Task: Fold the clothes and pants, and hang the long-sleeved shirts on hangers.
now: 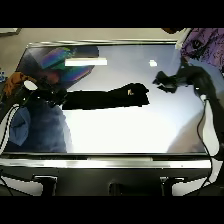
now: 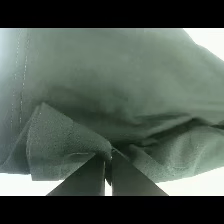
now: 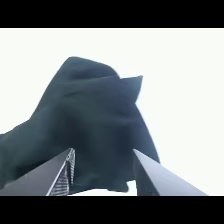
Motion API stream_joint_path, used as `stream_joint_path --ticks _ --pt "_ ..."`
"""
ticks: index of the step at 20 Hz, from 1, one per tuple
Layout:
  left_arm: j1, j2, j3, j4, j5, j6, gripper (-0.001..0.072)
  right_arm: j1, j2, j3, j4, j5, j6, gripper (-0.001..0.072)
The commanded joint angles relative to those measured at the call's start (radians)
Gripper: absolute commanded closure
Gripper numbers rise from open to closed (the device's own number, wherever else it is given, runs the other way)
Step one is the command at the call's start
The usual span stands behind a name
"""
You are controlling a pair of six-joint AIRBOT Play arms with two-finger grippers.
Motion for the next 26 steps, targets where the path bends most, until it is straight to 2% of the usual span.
stream_joint_path --ticks 1,4,7,14,16,17,18,19,20,23,26 --pt "0.001 -0.001 0.001 -0.004 -0.021 0.006 0.0692 -0.147 -0.048 0.002 0.064 -0.165 -0.072 0.0279" --pt "0.001 -0.001 0.001 -0.004 -0.021 0.006 0.0692 -0.14 -0.13 0.002 0.111 -0.24 -0.155 0.0278" --pt "0.001 -0.001 0.001 -0.004 -0.02 0.006 0.0691 -0.093 -0.19 0.002 0.128 -0.219 -0.188 0.0278" --pt "0.001 -0.001 0.001 -0.004 -0.021 0.006 0.0691 0.028 -0.251 0.002 0.136 -0.15 -0.188 0.0286" --pt "0.001 -0.001 0.001 -0.005 -0.021 0.006 0.0691 0.055 -0.251 0.002 0.134 -0.121 -0.188 0.0321" --pt "0.001 -0.001 0.001 -0.005 -0.021 0.006 0.0692 0.064 -0.251 0.002 0.134 -0.104 -0.188 0.0378" --pt "0.001 -0.001 0.001 -0.005 -0.021 0.006 0.0691 0.071 -0.251 0.003 0.135 -0.087 -0.188 0.0466" --pt "0.0 -0.001 0.001 -0.005 -0.021 0.006 0.0691 0.071 -0.251 0.003 0.135 -0.075 -0.198 0.062" --pt "0.0 0.0 0.001 -0.005 -0.022 0.006 0.0691 0.071 -0.246 0.003 0.135 -0.071 -0.201 0.0686" --pt "0.003 0.029 0.021 -0.005 -0.023 0.021 0.0692 0.053 -0.162 0.003 0.127 -0.046 -0.207 0.0688" --pt "0.026 0.113 0.139 0.003 -0.057 0.041 0.0693 0.008 0.02 0.044 0.089 -0.029 -0.211 0.0688"
